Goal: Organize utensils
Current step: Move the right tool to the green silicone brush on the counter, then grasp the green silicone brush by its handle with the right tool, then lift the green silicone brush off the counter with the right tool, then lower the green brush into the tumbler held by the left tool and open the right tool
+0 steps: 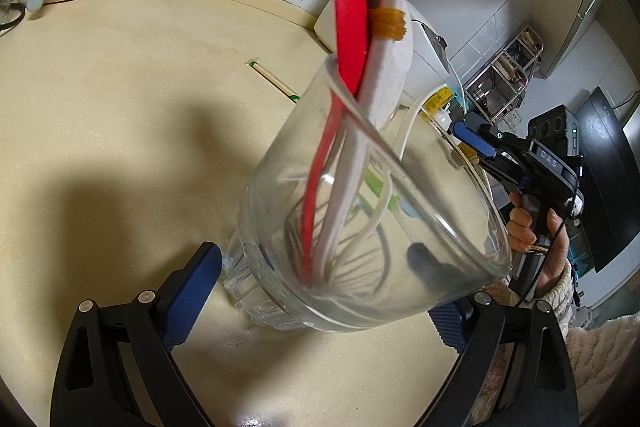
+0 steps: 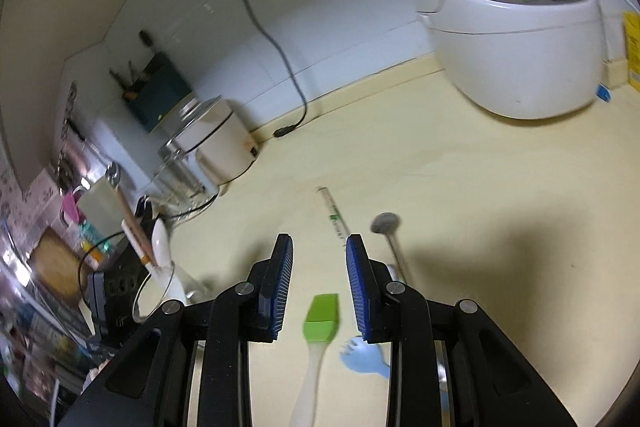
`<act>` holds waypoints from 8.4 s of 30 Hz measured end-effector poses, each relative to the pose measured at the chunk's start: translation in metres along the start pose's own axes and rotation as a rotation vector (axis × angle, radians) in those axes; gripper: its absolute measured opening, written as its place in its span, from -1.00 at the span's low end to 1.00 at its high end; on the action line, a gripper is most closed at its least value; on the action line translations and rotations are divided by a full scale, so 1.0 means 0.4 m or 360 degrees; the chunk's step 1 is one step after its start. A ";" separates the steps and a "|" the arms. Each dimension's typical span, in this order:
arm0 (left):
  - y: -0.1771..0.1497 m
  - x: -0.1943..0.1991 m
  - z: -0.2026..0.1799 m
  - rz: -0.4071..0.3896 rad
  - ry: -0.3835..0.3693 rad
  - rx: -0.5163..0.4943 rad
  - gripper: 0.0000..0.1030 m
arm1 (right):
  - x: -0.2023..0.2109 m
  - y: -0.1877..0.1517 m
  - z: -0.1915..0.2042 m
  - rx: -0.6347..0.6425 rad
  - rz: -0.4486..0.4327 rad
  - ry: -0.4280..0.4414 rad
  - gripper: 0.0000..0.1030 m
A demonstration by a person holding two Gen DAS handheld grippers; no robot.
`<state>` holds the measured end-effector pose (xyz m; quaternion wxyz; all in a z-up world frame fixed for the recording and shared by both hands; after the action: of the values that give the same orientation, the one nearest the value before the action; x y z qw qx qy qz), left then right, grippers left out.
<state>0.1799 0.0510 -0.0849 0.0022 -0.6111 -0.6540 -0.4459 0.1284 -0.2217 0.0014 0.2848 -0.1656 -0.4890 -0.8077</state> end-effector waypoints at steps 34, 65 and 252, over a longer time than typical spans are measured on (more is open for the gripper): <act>0.001 0.002 0.004 -0.0002 -0.0004 0.0003 0.87 | -0.225 -0.193 0.116 0.0543 0.0419 -0.0353 -0.19; 0.001 0.002 0.006 -0.0002 -0.0005 0.0004 0.87 | -0.248 -0.228 0.175 0.0856 0.0456 -0.0368 -0.18; -0.008 0.012 0.020 -0.0042 -0.0055 0.0063 0.91 | -0.049 -0.022 0.471 0.0843 -0.0325 0.0118 -0.38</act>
<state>0.1804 0.0600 -0.0890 -0.0031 -0.6098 -0.6707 -0.4223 0.1361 -0.0462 0.0725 0.2532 -0.0056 -0.6863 -0.6818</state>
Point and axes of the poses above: each gripper's, at about its wrist camera, not at the fingertips, and x roughly against the way its jaws point, z to its left, y to its top, the point moved 5 cm from there along -x, roughly the way its jaws point, and after that the axes turned 6 degrees about -y, right-handed, at the moved point
